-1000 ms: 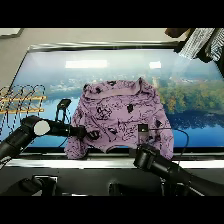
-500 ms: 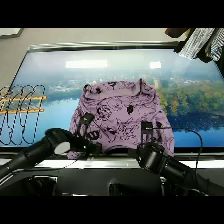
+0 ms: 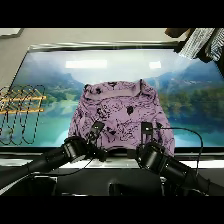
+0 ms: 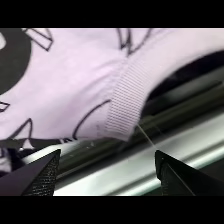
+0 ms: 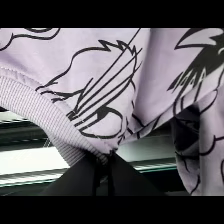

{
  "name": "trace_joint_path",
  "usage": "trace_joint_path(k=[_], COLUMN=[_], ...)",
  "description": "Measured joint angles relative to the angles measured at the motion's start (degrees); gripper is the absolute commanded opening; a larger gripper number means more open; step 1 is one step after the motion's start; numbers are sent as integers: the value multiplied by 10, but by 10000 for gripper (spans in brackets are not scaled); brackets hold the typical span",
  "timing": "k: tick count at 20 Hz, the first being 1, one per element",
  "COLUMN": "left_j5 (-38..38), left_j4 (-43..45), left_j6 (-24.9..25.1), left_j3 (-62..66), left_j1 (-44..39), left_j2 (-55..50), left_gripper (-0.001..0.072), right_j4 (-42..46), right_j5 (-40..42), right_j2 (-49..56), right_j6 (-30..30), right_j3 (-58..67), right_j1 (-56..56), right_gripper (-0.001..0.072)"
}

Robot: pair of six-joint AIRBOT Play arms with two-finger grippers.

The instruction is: Fold the clothes and pants, and hang the long-sleeved shirts on hangers.

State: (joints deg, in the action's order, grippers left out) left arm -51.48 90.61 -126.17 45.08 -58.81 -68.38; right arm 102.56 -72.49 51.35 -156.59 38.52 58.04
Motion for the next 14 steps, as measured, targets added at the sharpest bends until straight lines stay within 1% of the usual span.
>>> trace_joint_path(k=[2, 7, 8, 9, 10, 13, 14], left_j5=[6, 46, 53, 56, 60, 59, 47], left_j4=[22, 45, 46, 48, 49, 50, 50], left_j6=[-22, -54, -61, -64, -68, -75, -75], left_j3=[0, 0, 0, 0, 0, 5, 12], left_j1=[-5, -8, -8, -8, -8, -4, -1], left_j2=[-11, -35, -42, -48, -53, -61, -61], left_gripper=[670, 663, 606, 352, 21, 27, 27], right_j4=[0, -2, -2, -2, -2, -2, -2], right_j5=[0, 0, 0, 0, 0, 0, -3], right_j2=[0, 0, 0, 0, 0, 0, 0], right_j6=[0, -5, -7, -13, -17, -32, -35], right_j3=[0, 0, 0, 0, 0, 2, 6], right_j1=[0, 0, 0, 0, 0, 0, 0], right_gripper=[47, 49, 50, 50, 49, 47, 47])
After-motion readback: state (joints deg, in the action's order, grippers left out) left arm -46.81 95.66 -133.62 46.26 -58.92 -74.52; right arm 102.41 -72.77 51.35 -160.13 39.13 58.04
